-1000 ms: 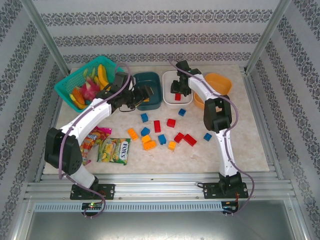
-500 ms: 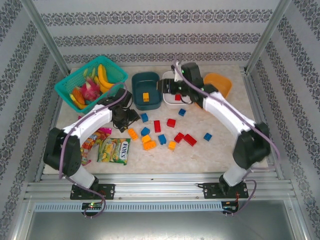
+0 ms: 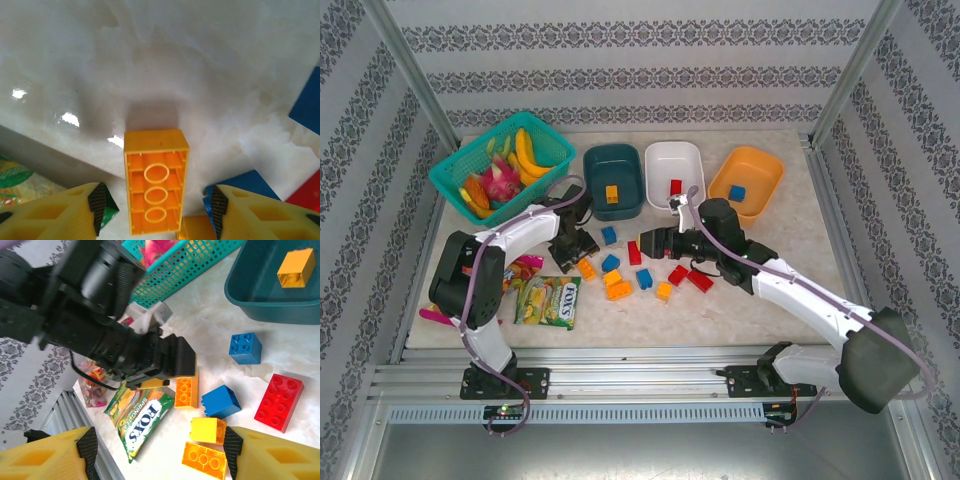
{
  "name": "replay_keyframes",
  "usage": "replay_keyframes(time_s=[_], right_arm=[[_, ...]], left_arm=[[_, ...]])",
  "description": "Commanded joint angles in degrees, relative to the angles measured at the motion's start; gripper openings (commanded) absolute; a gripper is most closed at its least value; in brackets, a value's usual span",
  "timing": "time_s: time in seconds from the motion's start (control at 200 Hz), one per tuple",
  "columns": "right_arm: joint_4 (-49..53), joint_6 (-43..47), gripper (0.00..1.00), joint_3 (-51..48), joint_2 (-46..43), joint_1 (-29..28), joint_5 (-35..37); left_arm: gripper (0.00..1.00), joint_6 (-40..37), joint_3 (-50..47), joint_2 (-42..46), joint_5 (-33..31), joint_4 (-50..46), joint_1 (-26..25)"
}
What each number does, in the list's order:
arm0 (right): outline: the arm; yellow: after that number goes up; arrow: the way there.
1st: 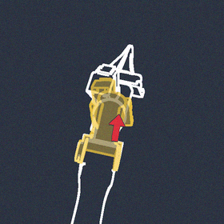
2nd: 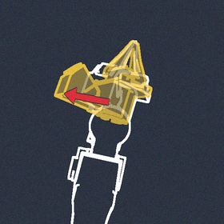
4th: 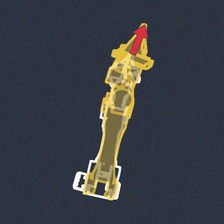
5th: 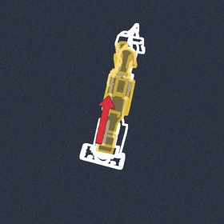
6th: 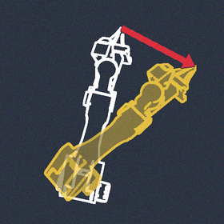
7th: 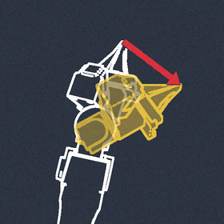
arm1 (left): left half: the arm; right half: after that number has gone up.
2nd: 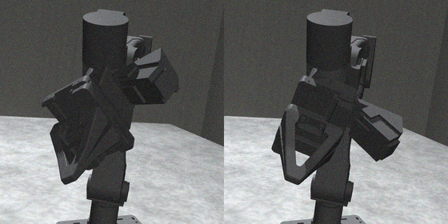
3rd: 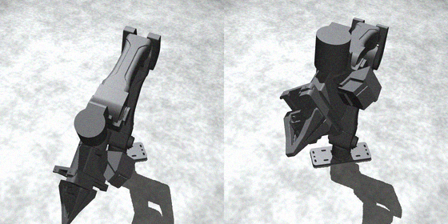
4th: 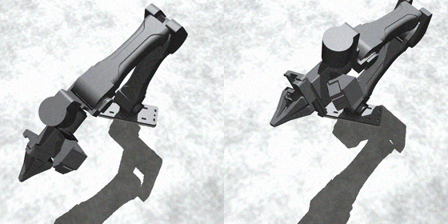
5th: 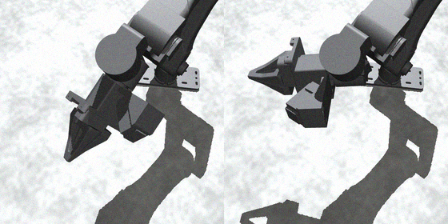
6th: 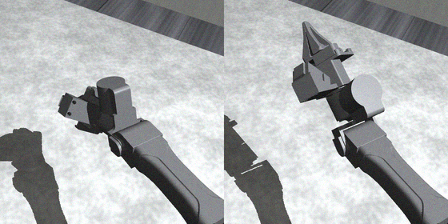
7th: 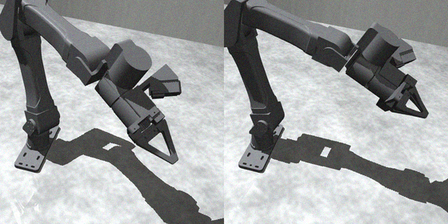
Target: Sort the legos into containers by color
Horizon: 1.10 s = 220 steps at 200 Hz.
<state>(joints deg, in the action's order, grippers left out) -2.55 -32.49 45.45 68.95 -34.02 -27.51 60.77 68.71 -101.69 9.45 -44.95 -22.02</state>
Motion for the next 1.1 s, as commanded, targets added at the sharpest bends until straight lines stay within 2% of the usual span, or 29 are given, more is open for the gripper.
replay_keyframes(time_s=[0.0,0.22,0.46,0.55,0.665,0.824,1.094], right_arm=[[0.4,-0.6,0.7,-1.1,-1.2,-0.5,-0.5],[2.5,0.7,0.7,0.2,-0.5,-0.5,-0.8],[3.1,0.4,0.69,1.1,0.8,-0.6,-0.9],[4.5,1.1,0.69,1.9,0.2,-0.6,0.2],[7.1,1.9,0.69,3.1,-1.5,-0.4,3.5],[5.0,-0.3,0.69,2.7,-4.1,0.4,8.8],[5.3,-0.7,0.69,5.6,-2.4,2.2,9.8]], left_arm=[[0.57,0.4,1.9,-2.9,-1.6,-0.4,-0.2],[0.53,1.2,-0.6,-3.1,-1.5,2.7,-0.2],[0.35,0.6,-1.0,-3.2,-2.5,4.1,-0.7],[0.32,-0.4,0.5,-0.7,-5.2,2.0,-0.8],[0.29,-3.6,5.7,2.8,-10.4,-2.7,-0.8],[0.28,-9.8,15.4,2.7,-13.0,-4.1,-0.8],[0.26,-23.0,38.6,-13.3,-17.6,-6.6,-0.8]])
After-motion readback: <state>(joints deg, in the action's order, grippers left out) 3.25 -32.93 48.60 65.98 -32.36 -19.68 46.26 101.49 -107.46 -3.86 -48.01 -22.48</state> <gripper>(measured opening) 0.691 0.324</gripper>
